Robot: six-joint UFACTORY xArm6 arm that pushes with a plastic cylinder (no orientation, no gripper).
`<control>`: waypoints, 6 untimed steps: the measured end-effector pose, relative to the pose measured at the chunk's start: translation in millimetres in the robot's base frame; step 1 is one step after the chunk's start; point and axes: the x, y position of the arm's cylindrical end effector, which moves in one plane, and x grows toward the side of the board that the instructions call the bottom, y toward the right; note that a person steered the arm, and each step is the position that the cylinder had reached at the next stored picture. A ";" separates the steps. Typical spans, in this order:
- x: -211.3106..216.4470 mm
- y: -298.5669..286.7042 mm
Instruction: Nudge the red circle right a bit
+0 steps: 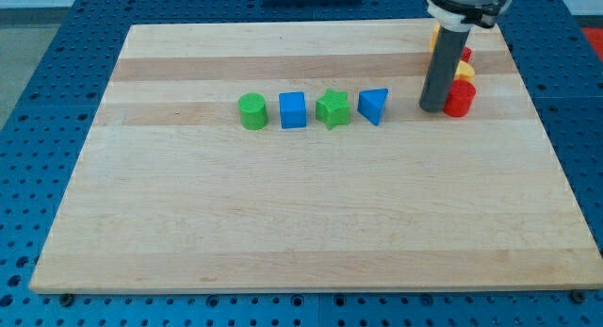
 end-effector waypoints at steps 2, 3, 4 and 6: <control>0.0 0.2; 0.0 6.7; 0.0 13.9; 29.5 4.6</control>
